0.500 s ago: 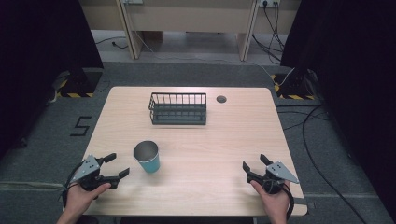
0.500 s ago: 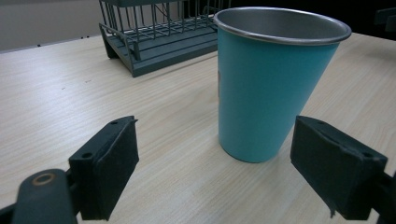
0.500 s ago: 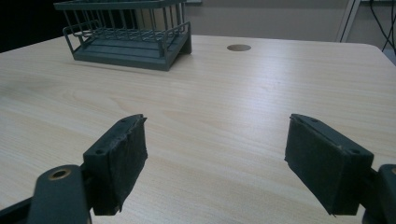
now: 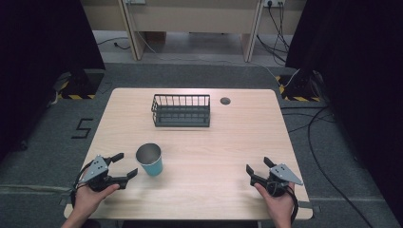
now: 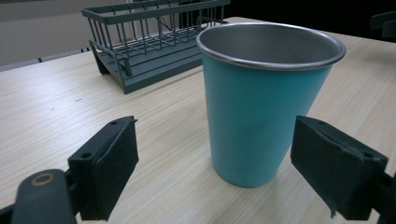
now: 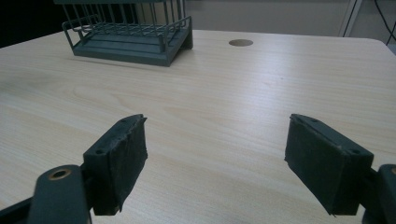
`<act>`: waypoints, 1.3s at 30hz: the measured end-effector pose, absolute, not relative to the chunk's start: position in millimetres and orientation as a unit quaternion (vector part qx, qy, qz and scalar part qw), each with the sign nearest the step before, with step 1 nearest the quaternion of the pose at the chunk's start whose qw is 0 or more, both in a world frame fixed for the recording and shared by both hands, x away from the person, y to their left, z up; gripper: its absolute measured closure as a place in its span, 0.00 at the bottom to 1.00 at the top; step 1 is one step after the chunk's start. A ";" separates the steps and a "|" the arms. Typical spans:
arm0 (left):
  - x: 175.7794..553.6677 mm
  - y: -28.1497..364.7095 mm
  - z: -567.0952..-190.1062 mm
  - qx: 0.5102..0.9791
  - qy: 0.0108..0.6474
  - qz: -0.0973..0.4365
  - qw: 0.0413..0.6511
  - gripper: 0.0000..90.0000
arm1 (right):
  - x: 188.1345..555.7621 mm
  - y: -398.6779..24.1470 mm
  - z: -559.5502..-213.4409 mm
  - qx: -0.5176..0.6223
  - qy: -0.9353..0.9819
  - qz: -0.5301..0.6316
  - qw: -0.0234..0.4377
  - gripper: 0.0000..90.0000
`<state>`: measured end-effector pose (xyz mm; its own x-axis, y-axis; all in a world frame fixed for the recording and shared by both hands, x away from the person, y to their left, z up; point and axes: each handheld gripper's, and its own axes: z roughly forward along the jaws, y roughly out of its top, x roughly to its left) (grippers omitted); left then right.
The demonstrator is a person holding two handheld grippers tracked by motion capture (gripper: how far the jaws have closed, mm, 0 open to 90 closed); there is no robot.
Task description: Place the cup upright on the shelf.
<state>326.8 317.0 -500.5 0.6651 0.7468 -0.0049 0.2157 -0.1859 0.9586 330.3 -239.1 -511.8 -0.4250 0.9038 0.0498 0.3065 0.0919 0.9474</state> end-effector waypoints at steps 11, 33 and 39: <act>335.4 302.0 -503.7 0.737 0.324 0.222 0.550 0.16 | 331.0 -239.6 -511.8 0.451 0.675 0.507 0.290 0.24; 352.0 275.8 -505.5 0.749 0.295 0.210 0.555 0.16 | 331.9 -237.5 -511.8 0.452 0.677 0.507 0.284 0.24; 358.2 269.7 -506.4 0.749 0.294 0.206 0.557 0.16 | 332.1 -237.3 -511.8 0.451 0.677 0.507 0.284 0.24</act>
<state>358.2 269.7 -506.4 0.7428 0.6693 -0.0186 0.2103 -0.2068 0.9555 332.1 -237.3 -511.8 -0.4317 0.8992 0.0718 0.3224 0.0795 0.9433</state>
